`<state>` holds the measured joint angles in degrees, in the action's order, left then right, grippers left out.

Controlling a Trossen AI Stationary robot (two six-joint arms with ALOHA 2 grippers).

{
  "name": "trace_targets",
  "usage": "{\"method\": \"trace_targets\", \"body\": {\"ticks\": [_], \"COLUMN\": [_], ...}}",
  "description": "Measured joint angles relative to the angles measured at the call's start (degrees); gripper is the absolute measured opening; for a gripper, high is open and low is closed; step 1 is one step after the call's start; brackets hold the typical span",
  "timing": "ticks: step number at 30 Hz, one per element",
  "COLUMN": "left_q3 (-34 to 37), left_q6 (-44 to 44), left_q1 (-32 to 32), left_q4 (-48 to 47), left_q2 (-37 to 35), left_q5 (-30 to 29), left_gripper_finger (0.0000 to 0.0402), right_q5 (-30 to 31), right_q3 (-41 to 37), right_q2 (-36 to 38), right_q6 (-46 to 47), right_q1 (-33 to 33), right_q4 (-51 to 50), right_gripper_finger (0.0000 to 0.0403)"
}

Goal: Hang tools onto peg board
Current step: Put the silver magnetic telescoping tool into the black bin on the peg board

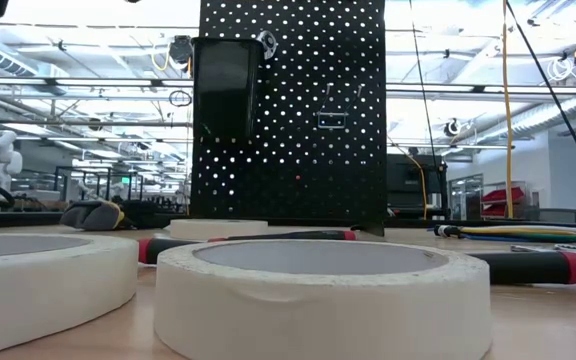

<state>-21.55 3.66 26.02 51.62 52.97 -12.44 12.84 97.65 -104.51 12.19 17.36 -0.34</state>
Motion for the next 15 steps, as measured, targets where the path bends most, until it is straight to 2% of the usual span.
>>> {"method": "trace_targets", "body": {"ticks": [2, 5, 10, 15], "left_q3": [-0.7, -1.2, -1.2, -1.2], "left_q6": [-1.4, -1.6, -2.1, -7.4], "left_q1": [0.0, -0.2, -0.2, -0.2], "left_q4": [1.5, 2.2, 2.7, 6.5], "left_q2": [1.7, 3.1, 3.3, 3.3], "left_q5": [-0.1, -0.1, -0.8, -1.1], "left_gripper_finger": [0.0139, 0.0139, 0.0139, 0.0138], "right_q5": [0.3, 3.7, 3.6, 3.9], "right_q3": [0.0, -0.1, -0.1, 0.0], "right_q2": [-1.1, -2.2, -2.0, -2.0], "right_q6": [1.3, 1.4, 1.6, 1.8], "right_q1": [-0.5, -0.6, -1.0, -1.3], "right_q4": [2.2, 2.5, 2.1, -0.1], "right_gripper_finger": [0.0018, 0.0018, 0.0018, 0.0018]}}
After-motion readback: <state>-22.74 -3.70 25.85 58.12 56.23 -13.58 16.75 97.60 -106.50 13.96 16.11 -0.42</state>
